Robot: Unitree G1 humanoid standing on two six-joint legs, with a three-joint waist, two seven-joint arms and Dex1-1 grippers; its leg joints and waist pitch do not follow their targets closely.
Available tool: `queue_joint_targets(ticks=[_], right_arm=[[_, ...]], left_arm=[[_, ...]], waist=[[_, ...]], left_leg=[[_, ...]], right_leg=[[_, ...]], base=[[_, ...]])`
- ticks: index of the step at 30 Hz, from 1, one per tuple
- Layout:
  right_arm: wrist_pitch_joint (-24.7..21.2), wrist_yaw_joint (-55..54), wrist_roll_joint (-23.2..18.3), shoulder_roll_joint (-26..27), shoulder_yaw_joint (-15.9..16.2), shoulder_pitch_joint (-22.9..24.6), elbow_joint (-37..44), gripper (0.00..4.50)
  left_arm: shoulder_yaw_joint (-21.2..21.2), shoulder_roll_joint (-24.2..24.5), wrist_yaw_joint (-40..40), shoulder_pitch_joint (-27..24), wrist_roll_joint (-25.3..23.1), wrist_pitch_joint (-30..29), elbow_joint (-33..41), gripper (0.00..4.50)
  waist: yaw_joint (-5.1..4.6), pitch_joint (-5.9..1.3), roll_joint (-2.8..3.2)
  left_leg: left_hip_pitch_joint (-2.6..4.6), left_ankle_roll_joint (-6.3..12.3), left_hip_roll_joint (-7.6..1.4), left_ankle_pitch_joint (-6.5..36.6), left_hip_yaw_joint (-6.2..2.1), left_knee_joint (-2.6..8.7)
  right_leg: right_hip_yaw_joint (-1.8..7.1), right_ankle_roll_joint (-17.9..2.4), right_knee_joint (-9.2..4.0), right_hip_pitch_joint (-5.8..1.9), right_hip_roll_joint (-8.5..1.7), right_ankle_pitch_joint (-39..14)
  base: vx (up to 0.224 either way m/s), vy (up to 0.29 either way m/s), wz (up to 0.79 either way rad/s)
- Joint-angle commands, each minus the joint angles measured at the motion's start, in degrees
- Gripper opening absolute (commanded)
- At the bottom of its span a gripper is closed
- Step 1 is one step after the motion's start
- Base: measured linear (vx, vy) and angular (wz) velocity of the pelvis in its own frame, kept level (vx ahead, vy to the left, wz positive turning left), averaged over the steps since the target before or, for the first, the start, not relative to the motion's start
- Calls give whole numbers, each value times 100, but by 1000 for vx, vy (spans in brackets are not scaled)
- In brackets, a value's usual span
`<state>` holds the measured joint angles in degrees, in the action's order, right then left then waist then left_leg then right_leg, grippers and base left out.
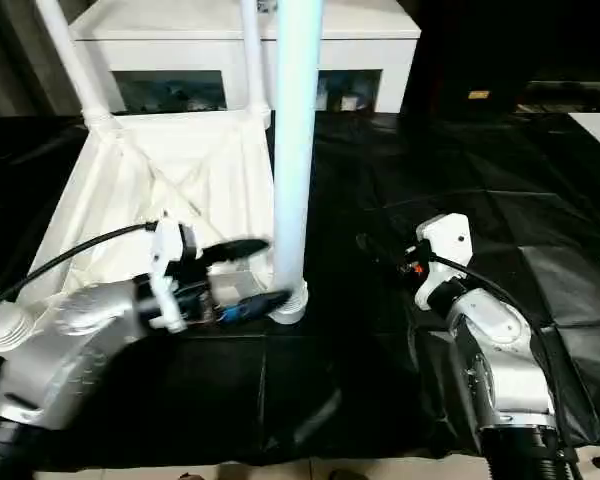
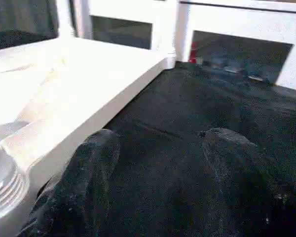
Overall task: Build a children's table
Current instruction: Rotate table base
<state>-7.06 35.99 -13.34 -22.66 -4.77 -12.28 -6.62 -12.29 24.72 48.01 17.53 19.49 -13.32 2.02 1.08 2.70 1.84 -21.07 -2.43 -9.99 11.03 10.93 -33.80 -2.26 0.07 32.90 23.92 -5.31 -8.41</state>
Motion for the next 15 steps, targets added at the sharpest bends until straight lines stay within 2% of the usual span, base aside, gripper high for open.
queue_joint_targets(ticks=[1, 2, 3, 5, 7, 8, 9, 10, 15], right_arm=[[-37, 219, 109, -146, 178, 62, 193, 319], [-52, 516, 240, -351, 425, 158, 307, 319], [-58, 569, 256, -384, 464, 174, 328, 319], [-107, 871, 346, -576, 694, 253, 469, 319], [-147, 1009, 381, -664, 816, 286, 578, 319], [-197, 1101, 415, -734, 916, 304, 675, 319], [-208, 1116, 422, -746, 934, 307, 692, 319], [-264, 1174, 435, -797, 1003, 317, 771, 319], [-438, 1198, 420, -861, 1132, 271, 946, 319]], left_arm=[[-45, 147, -16, 143, -400, 254, -286, 446], [-159, 319, 74, 286, -674, 441, -627, 446], [-180, 335, 85, 317, -706, 450, -697, 446], [-312, 411, 173, 520, -870, 506, -1141, 418], [-359, 394, 284, 615, -842, 459, -1331, 410], [-400, 378, 436, 684, -831, 473, -1474, 402], [-409, 375, 466, 697, -832, 478, -1501, 402], [-463, 367, 608, 749, -842, 478, -1615, 375], [-668, 327, 1004, 1045, -1122, 808, -2414, 348]], waist=[[-10, -316, -37], [12, -312, -33], [14, -317, -29], [17, -323, -24], [30, -327, -26], [28, -338, -13], [35, -339, -15], [39, -345, 0], [72, -355, 6]], left_leg=[[77, 127, -219, 1853, -77, 449], [90, 71, -218, 1981, -94, 455], [99, 61, -220, 2014, -98, 453], [87, 57, -216, 1998, -103, 454], [90, 55, -223, 1970, -98, 452], [64, 60, -232, 1892, -111, 456], [72, 66, -234, 1874, -110, 455], [78, 70, -241, 1853, -106, 448], [90, 113, -223, 1790, -93, 432]], right_leg=[[142, -891, -382, -255, -163, -2002], [146, -775, -405, -234, -158, -2207], [146, -753, -399, -234, -156, -2214], [150, -754, -383, -243, -167, -2170], [160, -802, -391, -236, -184, -2125], [158, -909, -361, -261, -188, -1922], [158, -939, -363, -256, -186, -1873], [164, -1023, -343, -255, -191, -1715], [165, -1090, -344, -266, -193, -1598]], base=[[0, 0, 0], [0, 0, 0], [0, 0, 0], [0, 0, 0], [0, 0, 0], [0, 0, 0], [0, 0, 0], [0, 0, 0], [0, 0, 0]])
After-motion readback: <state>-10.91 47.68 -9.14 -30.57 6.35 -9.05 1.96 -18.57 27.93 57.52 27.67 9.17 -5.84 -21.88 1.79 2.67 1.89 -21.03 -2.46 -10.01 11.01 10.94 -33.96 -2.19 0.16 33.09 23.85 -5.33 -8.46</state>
